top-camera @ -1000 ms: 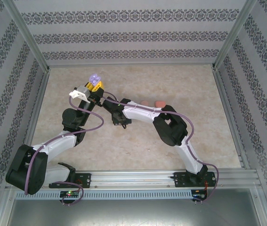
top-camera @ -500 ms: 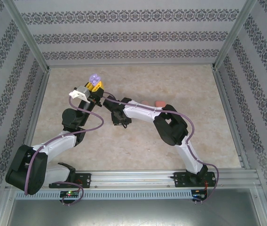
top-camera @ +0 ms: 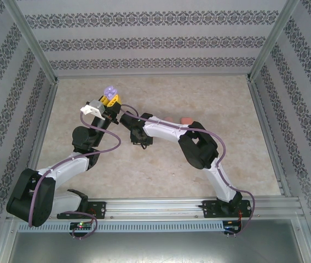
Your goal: Insert the wireless bluetooth earbuds into the charging case
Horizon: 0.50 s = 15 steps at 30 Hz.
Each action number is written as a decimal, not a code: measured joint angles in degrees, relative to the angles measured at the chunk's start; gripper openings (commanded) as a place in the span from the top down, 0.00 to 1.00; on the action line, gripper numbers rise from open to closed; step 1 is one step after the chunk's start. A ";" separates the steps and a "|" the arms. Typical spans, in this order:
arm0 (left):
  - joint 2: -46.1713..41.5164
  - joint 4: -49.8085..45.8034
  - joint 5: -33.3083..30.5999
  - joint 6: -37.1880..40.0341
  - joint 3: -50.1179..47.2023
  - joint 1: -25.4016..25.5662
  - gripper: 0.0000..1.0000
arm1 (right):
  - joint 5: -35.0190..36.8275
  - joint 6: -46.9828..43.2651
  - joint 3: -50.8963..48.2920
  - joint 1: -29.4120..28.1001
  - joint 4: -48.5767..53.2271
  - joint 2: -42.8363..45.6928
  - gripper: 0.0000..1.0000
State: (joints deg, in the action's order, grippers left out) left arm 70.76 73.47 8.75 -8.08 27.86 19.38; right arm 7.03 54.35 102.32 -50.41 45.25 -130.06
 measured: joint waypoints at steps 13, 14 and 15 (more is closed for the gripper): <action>0.00 0.00 0.02 -0.37 0.00 0.00 1.00 | 1.77 1.29 5.38 -0.48 5.35 -3.10 0.77; 0.00 0.00 0.02 -0.42 0.00 0.00 1.00 | 1.77 1.36 5.44 -0.48 5.42 -3.10 0.78; 0.00 0.00 0.02 -0.48 0.00 0.00 1.00 | 1.79 1.44 5.46 -0.50 5.46 -3.10 0.78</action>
State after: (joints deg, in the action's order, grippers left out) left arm 70.76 73.47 8.78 -8.56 27.86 19.38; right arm 8.82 55.79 107.79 -50.92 50.72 -133.16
